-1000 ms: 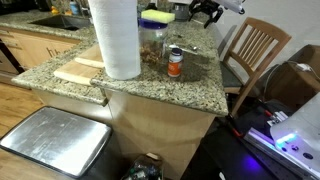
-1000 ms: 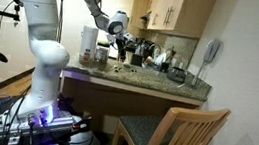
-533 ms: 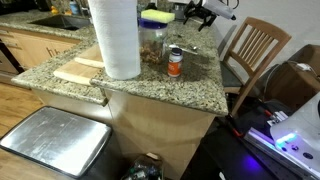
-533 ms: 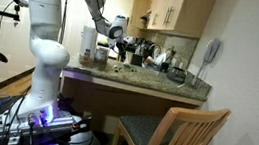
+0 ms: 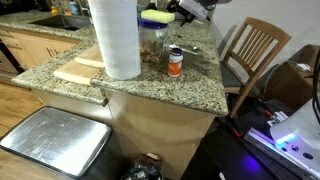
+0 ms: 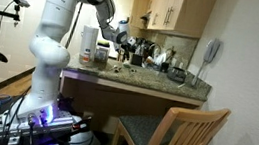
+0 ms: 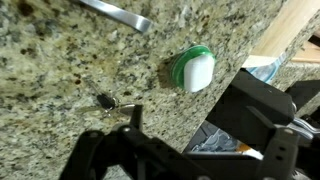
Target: Move the white and green bottle forward.
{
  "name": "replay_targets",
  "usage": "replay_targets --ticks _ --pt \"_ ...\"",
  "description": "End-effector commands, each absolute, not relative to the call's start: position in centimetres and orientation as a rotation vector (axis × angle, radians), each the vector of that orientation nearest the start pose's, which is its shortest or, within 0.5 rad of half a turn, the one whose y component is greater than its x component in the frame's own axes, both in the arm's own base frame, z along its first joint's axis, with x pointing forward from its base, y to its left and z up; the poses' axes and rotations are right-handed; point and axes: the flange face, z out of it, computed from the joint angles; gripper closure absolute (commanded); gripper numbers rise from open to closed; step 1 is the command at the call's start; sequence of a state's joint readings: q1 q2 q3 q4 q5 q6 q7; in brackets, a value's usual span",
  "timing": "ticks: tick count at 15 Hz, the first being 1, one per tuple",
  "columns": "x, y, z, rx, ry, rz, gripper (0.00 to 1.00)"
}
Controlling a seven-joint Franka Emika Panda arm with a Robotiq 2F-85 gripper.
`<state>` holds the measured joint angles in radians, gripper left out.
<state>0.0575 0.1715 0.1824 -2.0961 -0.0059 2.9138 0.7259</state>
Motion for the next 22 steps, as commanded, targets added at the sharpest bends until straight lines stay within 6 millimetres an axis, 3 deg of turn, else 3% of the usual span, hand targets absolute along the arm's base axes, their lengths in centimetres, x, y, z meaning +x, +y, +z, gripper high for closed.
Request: replay_targets --ticks 1,4,8,14,18,22 --pt "60.3 14.6 41.7 -2.620 0.663 -0.791 0.00" --pt "61.2 14.3 41.0 -2.629 0.669 -0.786 0.00" --pt "64.7 15.1 39.8 -2.633 0.582 -0.816 0.00" --pt "69.1 17.5 38.7 -2.735 0.484 -0.637 0.00" --pt "70.8 18.7 38.3 -2.792 0.461 -0.622 0.00" --pt "71.6 19.3 36.0 -2.854 0.458 -0.586 0.00"
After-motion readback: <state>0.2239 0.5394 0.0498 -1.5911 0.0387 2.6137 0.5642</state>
